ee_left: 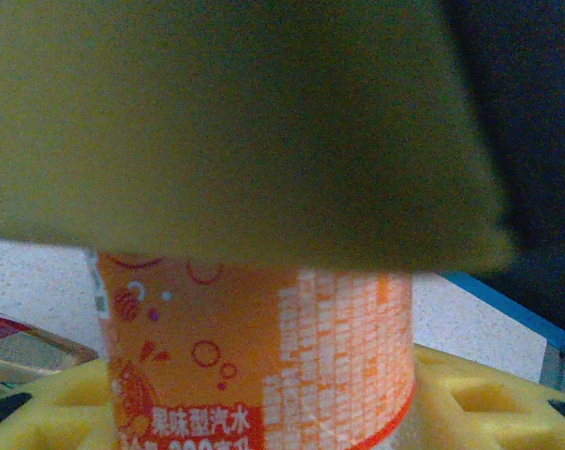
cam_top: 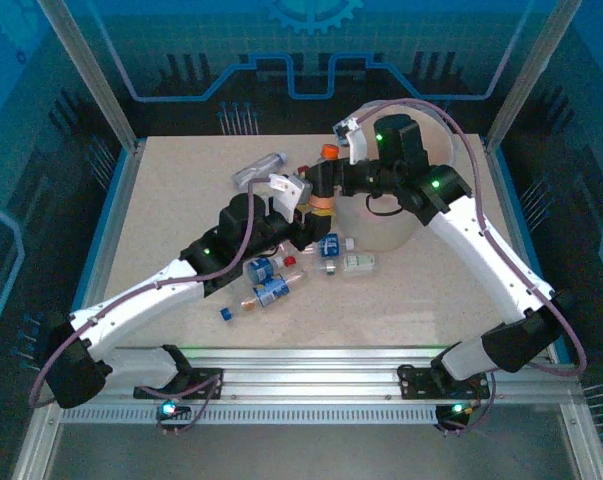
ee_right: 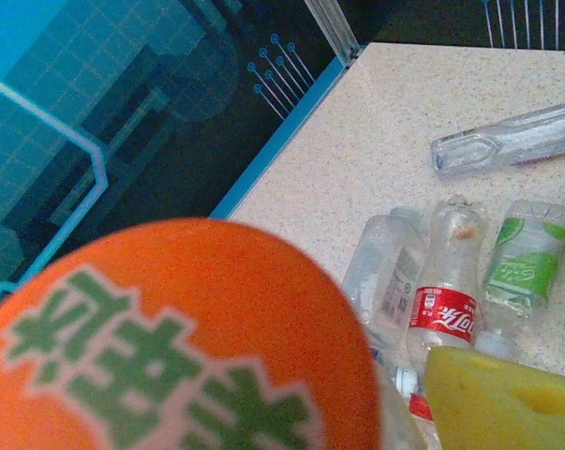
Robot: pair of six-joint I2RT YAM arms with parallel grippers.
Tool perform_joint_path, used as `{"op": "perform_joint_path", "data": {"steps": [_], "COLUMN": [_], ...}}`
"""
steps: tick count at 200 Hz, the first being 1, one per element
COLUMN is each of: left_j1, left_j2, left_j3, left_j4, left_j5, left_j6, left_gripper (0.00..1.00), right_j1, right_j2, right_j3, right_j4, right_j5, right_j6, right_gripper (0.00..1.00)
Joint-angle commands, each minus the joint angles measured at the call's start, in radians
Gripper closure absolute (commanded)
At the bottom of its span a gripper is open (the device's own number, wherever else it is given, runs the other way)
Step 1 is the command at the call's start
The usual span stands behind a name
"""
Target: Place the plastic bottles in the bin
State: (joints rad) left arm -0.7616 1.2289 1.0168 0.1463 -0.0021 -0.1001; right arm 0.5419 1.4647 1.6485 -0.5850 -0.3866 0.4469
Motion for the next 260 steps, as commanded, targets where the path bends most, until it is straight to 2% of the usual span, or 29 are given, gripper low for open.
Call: {"op": "perform_joint_path", "data": {"steps": [1, 26, 43, 56, 74, 78, 155, 203, 231, 260], "left_j1": [0.014, 0.015, 0.016, 0.017, 0.02, 0.019, 0.021, 0.023, 0.023, 0.022], "left_j2": [-0.012, -0.021, -0.028, -0.032, -0.038, -0.04, -0.224, -0.366, -0.427, -0.487], "left_j3": [0.035, 0.035, 0.033, 0.031, 0.028, 0.028, -0.084, -0.17, -0.209, -0.24], "left_j4": [0.066, 0.069, 0.071, 0.071, 0.069, 0.068, 0.057, -0.031, -0.094, -0.132], "left_j5": [0.011, 0.017, 0.018, 0.016, 0.014, 0.013, -0.097, -0.235, -0.351, -0.411], "left_j6": [-0.002, -0.006, -0.004, -0.006, -0.017, -0.018, -0.049, -0.03, -0.023, -0.022], "left_gripper": [0.73, 0.63, 0.52, 0.37, 0.04, 0.01, 0.01, 0.01, 0.01, 0.01], "right_j1": [0.012, 0.012, 0.012, 0.012, 0.012, 0.011, -0.028, -0.095, -0.136, -0.18], "right_j2": [-0.003, -0.009, -0.008, -0.003, 0.007, 0.01, 0.111, 0.231, 0.322, 0.428], "right_j3": [0.029, 0.032, 0.041, 0.054, 0.084, 0.096, 0.41, 0.624, 0.739, 0.849], "right_j4": [-0.037, -0.039, -0.044, -0.048, -0.068, -0.078, -0.276, -0.347, -0.38, -0.461], "right_j5": [0.027, 0.043, 0.055, 0.059, 0.081, 0.093, 0.353, 0.524, 0.609, 0.672], "right_j6": [-0.016, -0.015, -0.017, -0.019, -0.033, -0.037, -0.186, -0.258, -0.29, -0.292], "right_gripper": [0.4, 0.57, 0.63, 0.65, 0.66, 0.66, 0.67, 0.67, 0.66, 0.65]}}
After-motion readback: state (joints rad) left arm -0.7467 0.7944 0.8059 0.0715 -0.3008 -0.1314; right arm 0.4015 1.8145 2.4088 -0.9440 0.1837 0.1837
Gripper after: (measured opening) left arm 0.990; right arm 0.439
